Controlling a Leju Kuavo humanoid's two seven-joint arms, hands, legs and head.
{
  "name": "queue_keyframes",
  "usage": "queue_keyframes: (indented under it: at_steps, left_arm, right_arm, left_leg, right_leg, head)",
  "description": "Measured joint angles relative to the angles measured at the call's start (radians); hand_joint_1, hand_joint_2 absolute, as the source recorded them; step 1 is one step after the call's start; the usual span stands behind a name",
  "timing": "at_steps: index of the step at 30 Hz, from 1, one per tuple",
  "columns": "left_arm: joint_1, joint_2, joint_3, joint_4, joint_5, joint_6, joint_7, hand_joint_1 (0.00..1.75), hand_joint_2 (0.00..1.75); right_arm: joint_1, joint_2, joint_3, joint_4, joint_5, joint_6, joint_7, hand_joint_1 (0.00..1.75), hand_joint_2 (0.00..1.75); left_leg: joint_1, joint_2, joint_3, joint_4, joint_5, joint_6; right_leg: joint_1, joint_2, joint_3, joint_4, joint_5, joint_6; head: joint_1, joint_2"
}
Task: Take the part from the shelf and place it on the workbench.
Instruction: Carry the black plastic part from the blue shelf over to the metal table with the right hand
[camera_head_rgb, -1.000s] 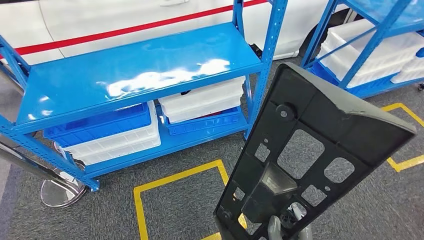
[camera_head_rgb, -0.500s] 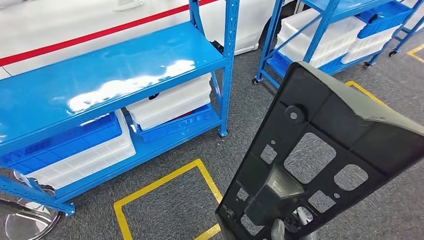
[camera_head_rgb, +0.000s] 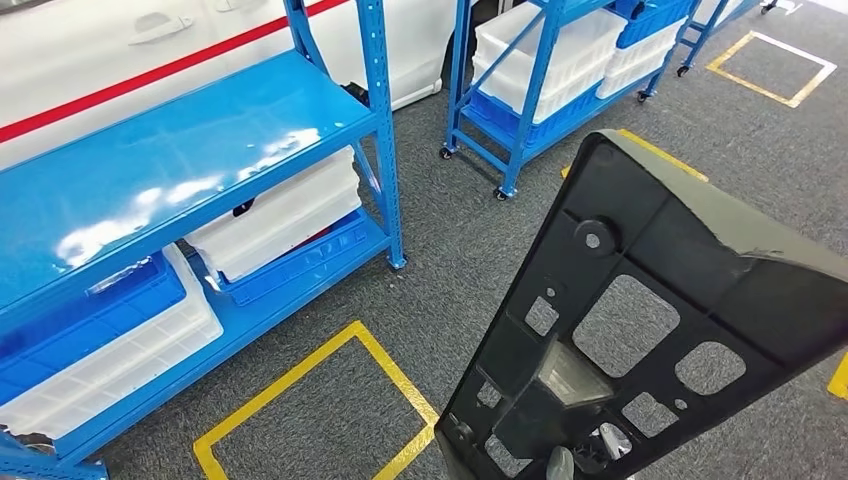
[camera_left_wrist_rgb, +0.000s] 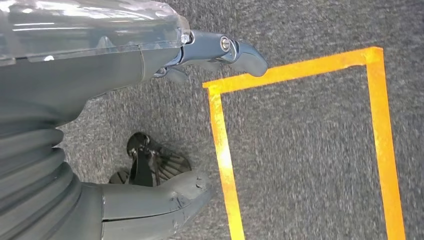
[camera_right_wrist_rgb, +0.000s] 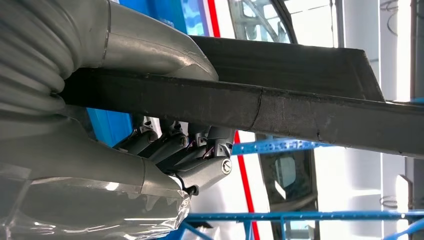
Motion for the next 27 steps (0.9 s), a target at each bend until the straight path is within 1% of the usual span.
queue_keyframes:
  at_steps: [1, 2, 3, 4, 5, 6, 7, 8, 9, 10, 11, 12, 13, 14, 15, 16, 17, 18, 19, 20, 21, 22, 23, 24, 25, 26, 27]
  left_arm:
    - [-0.001, 0.001, 0.0, 0.001, 0.001, -0.003, 0.002, 0.0, 1.75]
    - [-0.001, 0.004, 0.0, 0.002, 0.004, -0.008, 0.004, 0.0, 1.75]
    - [0.0, 0.007, 0.001, 0.005, 0.007, -0.012, 0.007, 0.0, 1.75]
    - [0.003, 0.012, 0.001, 0.007, 0.01, -0.015, 0.011, 0.0, 1.75]
    - [0.006, 0.017, 0.001, 0.009, 0.012, -0.019, 0.014, 0.0, 1.75]
    - [0.008, 0.022, 0.002, 0.011, 0.014, -0.023, 0.018, 0.0, 1.75]
    - [0.009, 0.027, 0.002, 0.013, 0.014, -0.027, 0.02, 0.0, 1.75]
    - [0.01, 0.031, 0.002, 0.014, 0.014, -0.03, 0.022, 0.0, 1.75]
    - [0.01, 0.034, 0.002, 0.015, 0.014, -0.033, 0.023, 0.0, 1.75]
    - [0.01, 0.036, 0.002, 0.017, 0.013, -0.035, 0.025, 0.0, 1.75]
    - [0.011, 0.037, 0.002, 0.018, 0.012, -0.036, 0.026, 0.0, 1.75]
    - [0.012, 0.038, 0.002, 0.02, 0.011, -0.038, 0.028, 0.0, 1.75]
    - [0.012, 0.039, 0.002, 0.021, 0.011, -0.039, 0.03, 0.0, 1.75]
    - [0.012, 0.039, 0.002, 0.022, 0.01, -0.04, 0.031, 0.0, 1.75]
    - [0.01, 0.039, 0.002, 0.023, 0.01, -0.042, 0.031, 0.0, 1.75]
    - [0.008, 0.039, 0.002, 0.023, 0.01, -0.044, 0.032, 0.0, 1.75]
    - [0.007, 0.039, 0.002, 0.023, 0.009, -0.045, 0.032, 0.0, 1.75]
    - [0.008, 0.039, 0.002, 0.023, 0.009, -0.046, 0.032, 0.0, 1.75]
    - [0.011, 0.039, 0.002, 0.023, 0.009, -0.046, 0.032, 0.0, 1.75]
    - [0.013, 0.039, 0.002, 0.023, 0.008, -0.046, 0.032, 0.0, 1.75]
    - [0.014, 0.039, 0.002, 0.023, 0.006, -0.045, 0.032, 0.0, 1.75]
    - [0.014, 0.039, 0.002, 0.023, 0.004, -0.045, 0.033, 0.0, 1.75]
    - [0.013, 0.039, 0.002, 0.023, 0.002, -0.044, 0.033, 0.0, 1.75]
    - [0.012, 0.039, 0.002, 0.023, 0.0, -0.043, 0.034, 0.0, 1.75]
    - [0.011, 0.037, 0.002, 0.023, -0.002, -0.043, 0.035, 0.0, 1.75]
    - [0.011, 0.036, 0.002, 0.023, -0.004, -0.041, 0.037, 0.0, 1.75]
    - [0.011, 0.034, 0.002, 0.023, -0.005, -0.04, 0.039, 0.0, 1.75]
  right_arm:
    - [0.002, 0.002, 0.0, 0.001, 0.005, 0.0, 0.0, 1.75, 1.75]
    - [0.001, 0.005, 0.0, 0.002, 0.011, -0.003, -0.001, 1.75, 1.75]
    - [0.0, 0.006, 0.0, 0.005, 0.019, -0.008, -0.001, 1.75, 1.75]
    - [-0.002, 0.008, 0.0, 0.008, 0.025, -0.015, -0.001, 1.75, 1.75]
    - [-0.004, 0.008, 0.001, 0.013, 0.031, -0.026, -0.001, 1.75, 1.75]
    - [-0.005, 0.008, 0.002, 0.017, 0.034, -0.037, -0.001, 1.75, 1.75]
    - [-0.006, 0.008, 0.002, 0.022, 0.035, -0.047, -0.001, 1.75, 1.75]
    - [-0.006, 0.008, 0.003, 0.026, 0.035, -0.056, 0.0, 1.75, 1.75]
    - [-0.006, 0.008, 0.004, 0.029, 0.035, -0.063, 0.0, 1.75, 1.75]
    - [-0.006, 0.008, 0.004, 0.03, 0.035, -0.068, 0.0, 1.75, 1.75]
    - [-0.007, 0.008, 0.004, 0.031, 0.035, -0.074, -0.001, 1.75, 1.75]
    - [-0.007, 0.008, 0.004, 0.031, 0.035, -0.078, -0.001, 1.75, 1.75]
    - [-0.005, 0.008, 0.004, 0.03, 0.034, -0.081, -0.001, 1.75, 1.75]
    - [-0.003, 0.008, 0.004, 0.03, 0.034, -0.084, -0.001, 1.75, 1.75]
    - [0.0, 0.007, 0.004, 0.03, 0.034, -0.086, -0.001, 1.75, 1.75]
    - [0.002, 0.007, 0.004, 0.029, 0.033, -0.087, -0.001, 1.75, 1.75]
    - [0.004, 0.007, 0.004, 0.029, 0.032, -0.089, -0.001, 1.75, 1.75]
    - [0.005, 0.007, 0.004, 0.028, 0.032, -0.091, -0.001, 1.75, 1.75]
    - [0.006, 0.007, 0.004, 0.027, 0.031, -0.093, -0.001, 1.75, 1.75]
    - [0.008, 0.007, 0.004, 0.027, 0.03, -0.094, -0.001, 1.75, 1.75]
    - [0.01, 0.007, 0.004, 0.027, 0.029, -0.095, -0.001, 1.75, 1.75]
    - [0.013, 0.007, 0.004, 0.027, 0.026, -0.095, -0.001, 1.75, 1.75]
    - [0.016, 0.007, 0.004, 0.027, 0.024, -0.094, -0.001, 1.75, 1.75]
    - [0.02, 0.007, 0.003, 0.026, 0.021, -0.093, -0.001, 1.75, 1.75]
    - [0.023, 0.007, 0.003, 0.023, 0.019, -0.091, -0.001, 1.75, 1.75]
    - [0.025, 0.007, 0.002, 0.02, 0.018, -0.088, -0.001, 1.75, 1.75]
    - [0.027, 0.008, 0.002, 0.016, 0.017, -0.086, -0.001, 1.75, 1.75]
  left_leg:
    - [0.002, -0.017, -0.005, 0.014, -0.014, -0.005]
    - [0.003, -0.042, -0.018, 0.049, -0.039, -0.009]
    - [0.006, -0.073, -0.04, 0.102, -0.073, -0.012]
    - [0.006, -0.094, -0.069, 0.17, -0.109, -0.013]
    - [0.007, -0.104, -0.096, 0.233, -0.135, -0.015]
    - [0.007, -0.109, -0.113, 0.27, -0.141, -0.017]
    - [0.009, -0.111, -0.118, 0.278, -0.132, -0.018]
    - [0.011, -0.115, -0.103, 0.243, -0.101, -0.019]
    - [0.016, -0.128, -0.076, 0.179, -0.062, -0.021]
    - [0.02, -0.154, -0.05, 0.118, -0.035, -0.023]
    - [0.024, -0.177, -0.029, 0.067, -0.016, -0.023]
    - [0.025, -0.195, -0.02, 0.041, -0.012, -0.021]
    - [0.023, -0.201, -0.018, 0.037, -0.017, -0.016]
    - [0.021, -0.191, -0.018, 0.035, -0.015, -0.008]
    - [0.02, -0.178, -0.018, 0.033, -0.012, -0.001]
    - [0.019, -0.165, -0.017, 0.03, -0.008, 0.008]
    - [0.019, -0.151, -0.018, 0.026, -0.004, 0.015]
    - [0.017, -0.136, -0.02, 0.024, -0.002, 0.021]
    - [0.014, -0.12, -0.021, 0.024, -0.002, 0.024]
    - [0.011, -0.105, -0.023, 0.024, -0.002, 0.025]
    - [0.008, -0.089, -0.024, 0.024, -0.003, 0.026]
    - [0.006, -0.074, -0.025, 0.024, -0.003, 0.028]
    - [0.003, -0.059, -0.024, 0.024, -0.004, 0.028]
    - [0.001, -0.047, -0.023, 0.024, -0.006, 0.029]
    - [-0.001, -0.036, -0.02, 0.024, -0.007, 0.028]
    - [-0.004, -0.025, -0.018, 0.024, -0.009, 0.026]
    - [-0.005, -0.016, -0.015, 0.024, -0.011, 0.022]
  right_leg:
    - [-0.003, 0.01, 0.0, -0.005, 0.005, -0.006]
    - [-0.006, 0.02, 0.0, -0.009, 0.009, -0.012]
    - [-0.008, 0.03, -0.001, -0.011, 0.013, -0.016]
    - [-0.008, 0.042, -0.003, -0.01, 0.014, -0.018]
    - [-0.008, 0.055, -0.005, -0.008, 0.015, -0.019]
    - [-0.008, 0.068, -0.007, -0.006, 0.015, -0.02]
    - [-0.008, 0.082, -0.008, -0.003, 0.015, -0.019]
    - [-0.009, 0.096, -0.008, 0.001, 0.014, -0.018]
    - [-0.011, 0.11, -0.009, 0.006, 0.012, -0.015]
    - [-0.01, 0.123, -0.011, 0.014, 0.009, -0.009]
    - [-0.011, 0.137, -0.016, 0.022, 0.006, -0.003]
    - [-0.011, 0.149, -0.023, 0.029, 0.006, 0.003]
    - [-0.011, 0.161, -0.029, 0.032, 0.007, 0.01]
    - [-0.013, 0.173, -0.034, 0.033, 0.011, 0.016]
    - [-0.016, 0.172, -0.038, 0.034, 0.011, 0.022]
    - [-0.015, 0.152, -0.046, 0.046, 0.004, 0.026]
    - [-0.014, 0.123, -0.061, 0.075, -0.015, 0.029]
    - [-0.012, 0.089, -0.084, 0.125, -0.045, 0.03]
    - [-0.01, 0.064, -0.115, 0.187, -0.079, 0.031]
    - [-0.01, 0.055, -0.144, 0.249, -0.107, 0.032]
    - [-0.01, 0.052, -0.164, 0.292, -0.12, 0.031]
    - [-0.01, 0.049, -0.166, 0.301, -0.114, 0.029]
    - [-0.008, 0.046, -0.147, 0.271, -0.091, 0.024]
    - [-0.005, 0.035, -0.11, 0.209, -0.06, 0.017]
    - [0.003, 0.01, -0.069, 0.137, -0.036, 0.007]
    - [0.01, -0.013, -0.037, 0.078, -0.02, -0.001]
    - [0.017, -0.029, -0.018, 0.04, -0.014, -0.008]
  head:
    - [-0.001, 0.0]
    - [-0.002, 0.0]
    - [-0.003, 0.0]
    - [-0.005, 0.0]
    - [-0.006, 0.0]
    - [-0.006, 0.0]
    - [-0.006, 0.0]
    - [-0.006, 0.0]
    - [-0.006, 0.0]
    - [-0.006, 0.0]
    - [-0.006, 0.0]
    - [-0.006, 0.0]
    - [-0.006, 0.0]
    - [-0.006, 0.0]
    - [-0.006, 0.0]
    - [-0.003, 0.0]
    - [0.0, 0.0]
    - [0.002, 0.0]
    - [0.005, 0.0]
    - [0.005, 0.0]
    - [0.005, 0.0]
    - [0.005, 0.0]
    - [0.005, 0.0]
    - [0.005, 0.0]
    - [0.005, 0.0]
    - [0.005, 0.0]
    - [0.004, 0.0]
